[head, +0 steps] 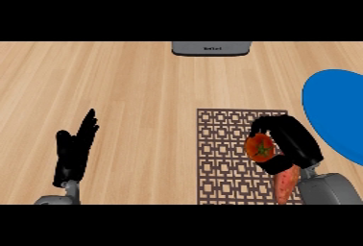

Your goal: Pick the tomato from the placemat and place it in the plate

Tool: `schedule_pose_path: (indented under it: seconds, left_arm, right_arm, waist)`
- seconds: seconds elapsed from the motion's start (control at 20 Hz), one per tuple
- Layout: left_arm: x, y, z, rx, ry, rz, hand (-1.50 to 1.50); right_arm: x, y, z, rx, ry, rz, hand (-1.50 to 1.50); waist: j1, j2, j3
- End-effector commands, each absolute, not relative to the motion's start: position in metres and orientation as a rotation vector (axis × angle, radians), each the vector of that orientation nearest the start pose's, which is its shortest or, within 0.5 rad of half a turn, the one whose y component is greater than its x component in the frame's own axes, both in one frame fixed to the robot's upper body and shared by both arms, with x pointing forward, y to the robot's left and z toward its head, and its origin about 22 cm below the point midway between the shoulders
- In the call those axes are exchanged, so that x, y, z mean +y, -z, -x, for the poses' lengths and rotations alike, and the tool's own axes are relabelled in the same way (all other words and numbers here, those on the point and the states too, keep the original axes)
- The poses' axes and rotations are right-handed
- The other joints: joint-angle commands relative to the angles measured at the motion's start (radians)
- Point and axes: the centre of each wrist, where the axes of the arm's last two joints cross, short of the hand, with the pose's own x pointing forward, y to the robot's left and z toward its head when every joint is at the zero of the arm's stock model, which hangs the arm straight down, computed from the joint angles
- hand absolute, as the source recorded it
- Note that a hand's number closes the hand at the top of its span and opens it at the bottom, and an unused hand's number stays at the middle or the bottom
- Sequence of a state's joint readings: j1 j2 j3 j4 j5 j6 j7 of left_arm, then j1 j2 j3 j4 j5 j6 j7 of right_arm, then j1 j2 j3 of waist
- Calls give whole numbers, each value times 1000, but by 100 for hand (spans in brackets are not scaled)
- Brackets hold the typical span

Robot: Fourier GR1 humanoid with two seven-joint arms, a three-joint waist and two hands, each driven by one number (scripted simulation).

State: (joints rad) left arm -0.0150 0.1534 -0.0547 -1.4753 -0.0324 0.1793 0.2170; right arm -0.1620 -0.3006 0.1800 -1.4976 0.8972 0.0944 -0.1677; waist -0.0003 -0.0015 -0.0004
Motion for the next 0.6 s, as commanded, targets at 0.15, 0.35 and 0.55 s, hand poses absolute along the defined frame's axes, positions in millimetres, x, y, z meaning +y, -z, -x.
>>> schedule_pose_path:
  seconds: [0.15,0.35,0.55]
  left_arm:
    - [237,7,-245,-1283,19,-232,0]
    - [253,22,-256,-1279,18,-250,0]
    - [232,24,-239,-1278,29,-241,0]
  right_arm:
    - [-297,-41,-276,-1483,-1188,716,150]
    - [-308,-60,-281,-1440,-1156,770,150]
    - [-319,-112,-269,-1550,-1117,829,150]
  waist:
    - [0,1,1]
    - [-2,1,0]
    - [-6,-2,0]
